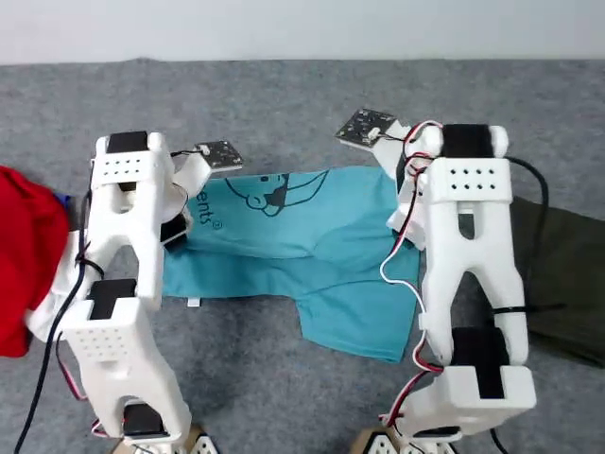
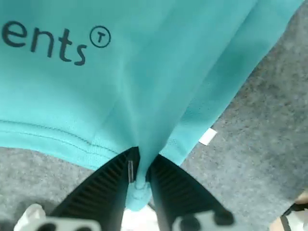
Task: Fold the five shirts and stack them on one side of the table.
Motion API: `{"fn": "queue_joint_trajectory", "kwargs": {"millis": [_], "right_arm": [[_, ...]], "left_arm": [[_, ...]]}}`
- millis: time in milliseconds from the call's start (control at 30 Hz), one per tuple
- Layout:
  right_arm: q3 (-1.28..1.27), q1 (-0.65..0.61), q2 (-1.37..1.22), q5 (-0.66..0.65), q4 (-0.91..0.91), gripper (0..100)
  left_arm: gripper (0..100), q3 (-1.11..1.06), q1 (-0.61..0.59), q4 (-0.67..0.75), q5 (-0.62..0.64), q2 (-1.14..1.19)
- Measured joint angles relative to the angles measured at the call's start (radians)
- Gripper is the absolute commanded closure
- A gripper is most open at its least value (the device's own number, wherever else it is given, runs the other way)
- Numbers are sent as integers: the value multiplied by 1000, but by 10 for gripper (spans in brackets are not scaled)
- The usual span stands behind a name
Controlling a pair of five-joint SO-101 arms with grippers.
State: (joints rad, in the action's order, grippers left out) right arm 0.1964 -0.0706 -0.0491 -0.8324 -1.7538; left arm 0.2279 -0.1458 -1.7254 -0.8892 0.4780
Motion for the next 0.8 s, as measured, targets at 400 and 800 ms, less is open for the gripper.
{"fn": "queue_joint_trajectory", "kwargs": {"millis": [400, 800], "right_arm": [[-318, -77, 269, 41, 0, 987], [-529, -81, 350, 78, 0, 987]], "left_arm": [[995, -29, -87, 2, -34, -2], [970, -115, -77, 2, -35, -9]]}}
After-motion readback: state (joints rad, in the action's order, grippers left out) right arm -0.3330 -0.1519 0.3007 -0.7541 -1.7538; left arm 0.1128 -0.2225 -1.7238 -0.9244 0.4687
